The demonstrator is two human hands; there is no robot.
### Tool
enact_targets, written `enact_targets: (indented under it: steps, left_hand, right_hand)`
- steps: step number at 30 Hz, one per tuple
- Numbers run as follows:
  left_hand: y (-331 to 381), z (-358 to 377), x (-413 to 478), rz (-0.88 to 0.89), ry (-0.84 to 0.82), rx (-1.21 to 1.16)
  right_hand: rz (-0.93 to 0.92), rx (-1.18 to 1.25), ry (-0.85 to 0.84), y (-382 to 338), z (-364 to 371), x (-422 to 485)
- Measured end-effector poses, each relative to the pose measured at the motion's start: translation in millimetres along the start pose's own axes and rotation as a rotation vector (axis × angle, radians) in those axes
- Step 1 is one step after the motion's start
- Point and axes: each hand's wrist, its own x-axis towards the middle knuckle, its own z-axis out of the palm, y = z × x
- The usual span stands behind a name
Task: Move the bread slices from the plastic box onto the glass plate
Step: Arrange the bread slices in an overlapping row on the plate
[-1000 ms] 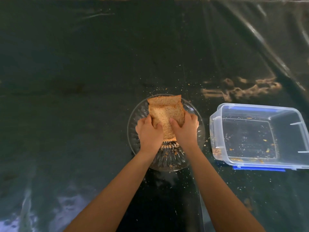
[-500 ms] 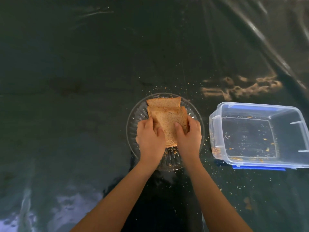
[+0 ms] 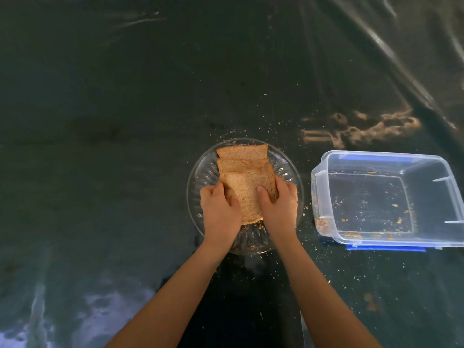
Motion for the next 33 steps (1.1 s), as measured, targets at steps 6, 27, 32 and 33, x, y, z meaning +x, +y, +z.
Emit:
enact_targets:
  steps: [6, 27, 32, 33]
  left_hand:
    - [-3.4, -1.4, -13.3, 0.08, 0.042, 0.015]
    - [-6.4, 2.3, -14.2, 0.008, 0.033, -0.051]
    - [-12.1, -0.2, -22.0, 0.039, 0.042, -0.068]
    - [-13.6, -0.4, -22.7, 0.038, 0.037, -0.065]
  right_hand:
    - [-0.078, 0.042, 0.098, 1.1, -7.5, -13.6]
    - [0.042, 0.122, -0.017, 12.3, -7.6, -13.3]
    - [0.02, 0.165, 0.029, 13.4, -9.6, -25.5]
    - [0.029, 0.162, 0.024, 14.2, -9.3, -27.3]
